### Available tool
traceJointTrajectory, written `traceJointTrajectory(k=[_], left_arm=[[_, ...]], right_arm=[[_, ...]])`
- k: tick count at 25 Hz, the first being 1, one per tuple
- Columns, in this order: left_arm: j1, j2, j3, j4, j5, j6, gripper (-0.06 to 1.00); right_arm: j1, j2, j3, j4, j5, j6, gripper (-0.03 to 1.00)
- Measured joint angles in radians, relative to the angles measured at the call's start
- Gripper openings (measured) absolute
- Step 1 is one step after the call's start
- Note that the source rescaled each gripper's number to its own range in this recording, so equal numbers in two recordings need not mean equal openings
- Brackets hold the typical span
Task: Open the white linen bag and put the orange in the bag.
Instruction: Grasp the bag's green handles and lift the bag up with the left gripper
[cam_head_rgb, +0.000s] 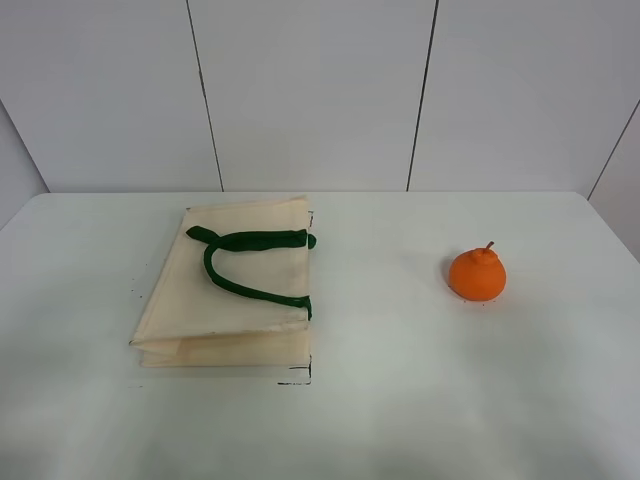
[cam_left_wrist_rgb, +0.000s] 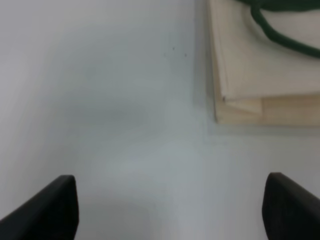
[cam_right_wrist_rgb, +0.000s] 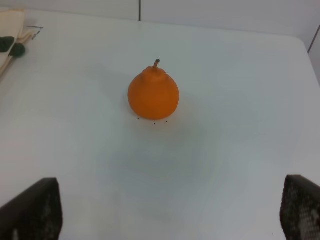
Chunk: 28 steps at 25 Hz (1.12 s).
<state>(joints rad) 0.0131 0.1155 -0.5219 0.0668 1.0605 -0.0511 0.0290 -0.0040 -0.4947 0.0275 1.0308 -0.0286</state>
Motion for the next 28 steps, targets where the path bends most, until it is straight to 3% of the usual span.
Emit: traceJointTrajectory(k=[8,18,24,28], left_arm=[[0.000,0.528,-0.232,-0.002,-0.045,0.002,1.00],[0.000,1.330,-0.666,-0.002,-0.082,-0.007,1.00],[-0.007,1.673,-0.937,-0.001,-0.028,-0.066,1.00],[-0.055,1.810,-1.067,0.002,-0.004,-0.114,1.00]], right_arm=[[0.000,0.000,0.000,0.000,0.000,0.000,1.00],[0.000,0.000,0.000,0.000,0.000,0.000,1.00],[0.000,0.000,0.000,0.000,0.000,0.000,1.00],[0.000,0.000,0.000,0.000,0.000,0.000,1.00]])
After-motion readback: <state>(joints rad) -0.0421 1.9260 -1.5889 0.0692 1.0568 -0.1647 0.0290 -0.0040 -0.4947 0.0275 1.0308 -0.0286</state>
